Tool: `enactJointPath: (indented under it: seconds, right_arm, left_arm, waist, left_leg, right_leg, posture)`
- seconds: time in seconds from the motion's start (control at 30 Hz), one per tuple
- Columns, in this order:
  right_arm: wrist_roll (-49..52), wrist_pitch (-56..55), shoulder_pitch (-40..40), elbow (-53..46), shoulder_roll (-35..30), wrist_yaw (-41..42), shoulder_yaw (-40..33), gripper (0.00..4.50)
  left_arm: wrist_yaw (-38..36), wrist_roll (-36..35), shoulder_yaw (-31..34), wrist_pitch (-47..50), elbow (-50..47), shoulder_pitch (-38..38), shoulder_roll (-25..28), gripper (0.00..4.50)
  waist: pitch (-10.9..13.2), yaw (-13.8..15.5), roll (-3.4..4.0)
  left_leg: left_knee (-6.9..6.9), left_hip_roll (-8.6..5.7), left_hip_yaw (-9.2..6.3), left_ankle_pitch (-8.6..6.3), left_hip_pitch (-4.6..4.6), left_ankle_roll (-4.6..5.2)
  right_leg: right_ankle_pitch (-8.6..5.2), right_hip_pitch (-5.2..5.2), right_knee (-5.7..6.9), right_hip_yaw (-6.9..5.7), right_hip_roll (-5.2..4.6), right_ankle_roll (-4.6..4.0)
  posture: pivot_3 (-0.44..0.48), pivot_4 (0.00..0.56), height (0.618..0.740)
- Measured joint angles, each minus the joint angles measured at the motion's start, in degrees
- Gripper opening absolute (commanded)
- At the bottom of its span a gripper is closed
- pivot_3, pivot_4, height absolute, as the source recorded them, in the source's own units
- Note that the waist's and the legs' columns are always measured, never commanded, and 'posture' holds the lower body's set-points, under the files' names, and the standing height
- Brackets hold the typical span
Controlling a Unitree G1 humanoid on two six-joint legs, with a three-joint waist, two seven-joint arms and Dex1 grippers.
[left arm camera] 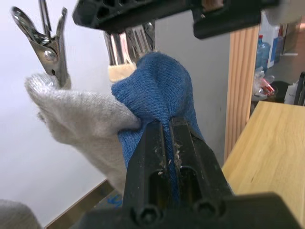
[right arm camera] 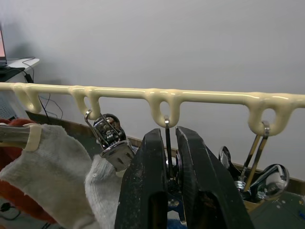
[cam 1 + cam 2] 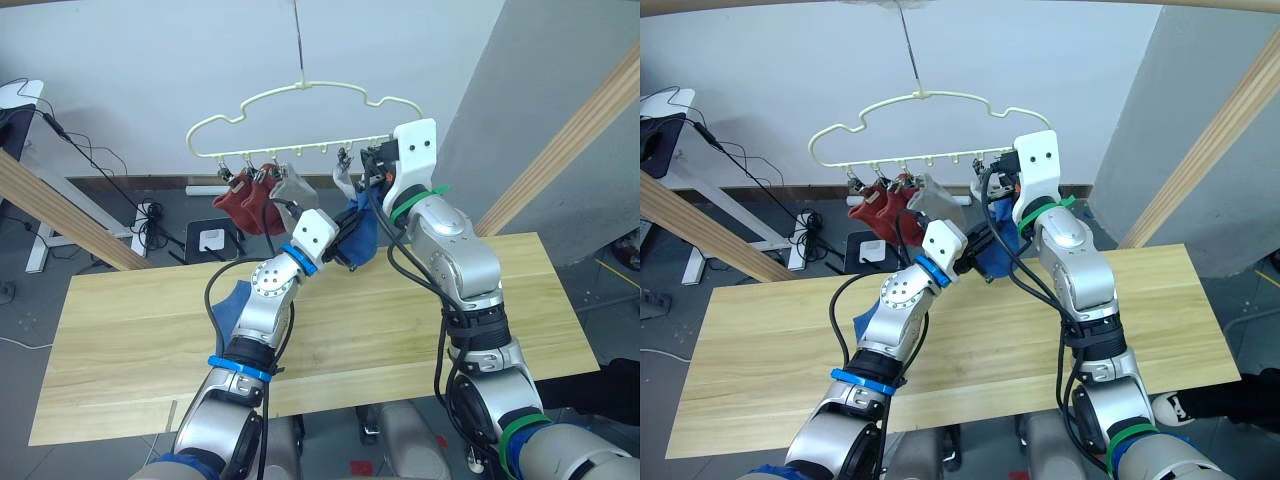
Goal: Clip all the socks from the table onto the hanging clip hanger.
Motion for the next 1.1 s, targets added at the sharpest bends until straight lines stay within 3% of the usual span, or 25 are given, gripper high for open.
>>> enactJointPath:
  seconds: [1.1]
  right_arm:
    - [1.7, 2.1, 0.0, -1.1, 0.4, -0.8, -1.0, 0.06]
  left_arm:
    - [4.0, 3.8, -0.1, -1.4, 3.3, -2.4, 0.1, 0.0]
  waist:
    - [0.0, 0.0, 0.0]
  left_leg:
    - [0.0, 0.0, 0.01, 0.0, -0.01, 0.0]
  right_leg:
    - [0.0, 0.0, -0.03, 0.0, 0.0, 0.01]
  posture:
    - [-0.214, 0.307, 0.74]
